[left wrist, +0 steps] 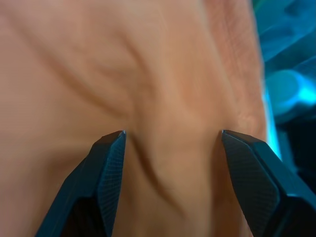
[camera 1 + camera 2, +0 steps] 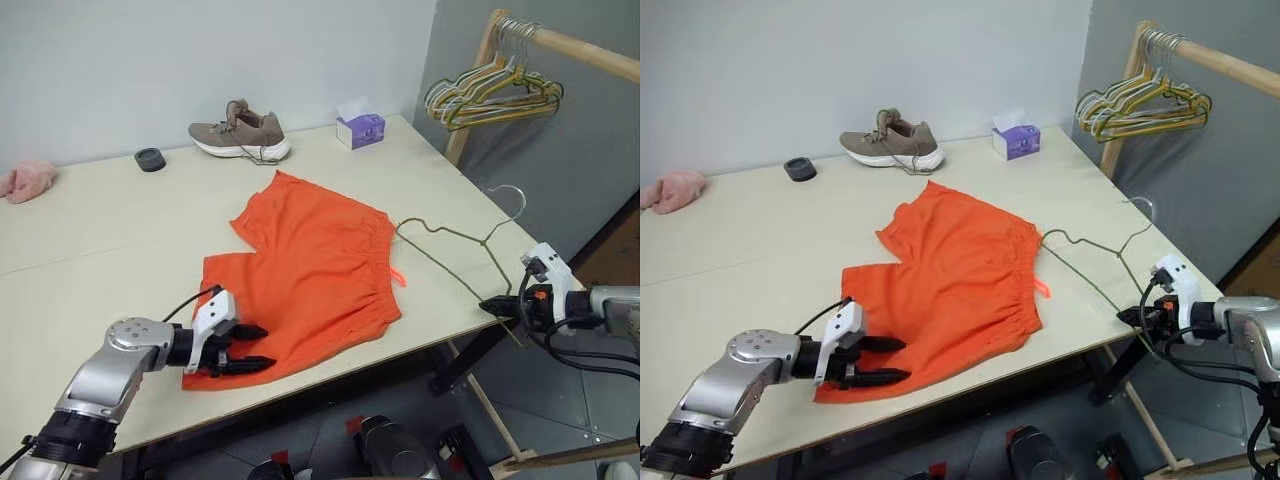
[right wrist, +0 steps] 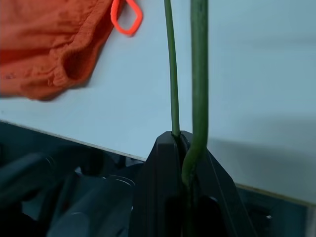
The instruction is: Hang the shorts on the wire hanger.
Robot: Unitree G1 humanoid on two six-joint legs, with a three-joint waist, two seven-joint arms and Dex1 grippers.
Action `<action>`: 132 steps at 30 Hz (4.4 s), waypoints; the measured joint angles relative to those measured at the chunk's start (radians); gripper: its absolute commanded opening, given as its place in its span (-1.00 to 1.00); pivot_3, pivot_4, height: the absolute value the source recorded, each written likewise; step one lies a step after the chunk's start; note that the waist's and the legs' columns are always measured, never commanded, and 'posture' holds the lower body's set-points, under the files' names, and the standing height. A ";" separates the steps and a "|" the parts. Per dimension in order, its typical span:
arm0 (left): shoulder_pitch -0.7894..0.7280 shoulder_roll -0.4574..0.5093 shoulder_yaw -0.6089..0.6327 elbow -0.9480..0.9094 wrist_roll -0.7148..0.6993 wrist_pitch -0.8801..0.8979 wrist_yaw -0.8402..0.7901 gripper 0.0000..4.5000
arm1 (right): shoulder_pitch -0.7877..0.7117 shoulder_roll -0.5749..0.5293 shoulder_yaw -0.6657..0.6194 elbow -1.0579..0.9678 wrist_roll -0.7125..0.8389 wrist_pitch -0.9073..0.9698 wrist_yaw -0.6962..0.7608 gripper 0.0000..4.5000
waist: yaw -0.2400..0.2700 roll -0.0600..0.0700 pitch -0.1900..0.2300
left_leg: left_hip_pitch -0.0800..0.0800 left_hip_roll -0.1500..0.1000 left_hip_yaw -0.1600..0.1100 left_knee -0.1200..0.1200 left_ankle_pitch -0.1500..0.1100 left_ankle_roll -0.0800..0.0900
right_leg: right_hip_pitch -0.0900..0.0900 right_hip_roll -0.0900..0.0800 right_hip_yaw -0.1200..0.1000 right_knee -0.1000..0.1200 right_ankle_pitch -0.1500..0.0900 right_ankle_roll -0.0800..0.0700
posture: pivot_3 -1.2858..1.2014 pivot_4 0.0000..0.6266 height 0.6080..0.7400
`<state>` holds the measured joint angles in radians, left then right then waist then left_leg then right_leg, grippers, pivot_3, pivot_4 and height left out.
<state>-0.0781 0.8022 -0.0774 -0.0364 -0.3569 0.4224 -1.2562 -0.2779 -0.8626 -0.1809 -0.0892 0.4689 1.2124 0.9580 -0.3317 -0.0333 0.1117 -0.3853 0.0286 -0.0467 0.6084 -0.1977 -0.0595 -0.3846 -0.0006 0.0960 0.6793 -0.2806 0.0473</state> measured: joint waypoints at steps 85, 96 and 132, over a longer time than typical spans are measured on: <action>-0.608 0.028 0.105 0.250 -0.040 -0.037 0.051 0.99 | -0.293 0.335 0.546 0.060 -0.396 -0.724 -0.168 -1.00 | 0.028 0.001 0.012 | -0.015 0.000 -0.001 0.001 -0.002 0.003 | -0.013 0.002 -0.001 0.000 0.004 0.008 | -0.15 -0.85 1.00; -0.697 0.000 -0.042 0.407 0.131 -0.307 -0.112 0.99 | -0.292 0.326 0.580 0.032 -0.490 -0.826 -0.134 -1.00 | 0.021 0.001 0.011 | -0.015 0.000 -0.001 0.001 -0.002 0.003 | -0.013 0.002 -0.001 0.001 0.004 0.007 | -0.16 -0.85 1.00; -0.590 -0.057 -0.048 0.364 0.187 -0.312 -0.148 -1.00 | -0.229 0.150 0.527 0.011 -0.575 -1.042 0.014 0.36 | 0.030 0.001 0.011 | -0.015 0.000 -0.003 0.004 -0.002 0.003 | -0.011 0.002 -0.002 0.002 0.004 0.008 | -0.17 -0.81 1.00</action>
<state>-0.6681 0.7450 -0.1252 0.3273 -0.1702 0.1101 -1.4040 -0.5066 -0.7129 0.3463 -0.0785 -0.1063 0.1699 0.9719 -0.3021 -0.0324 0.1225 -0.4001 0.0287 -0.0500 0.6123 -0.1993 -0.0565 -0.3958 0.0012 0.0939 0.6815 -0.2762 0.0549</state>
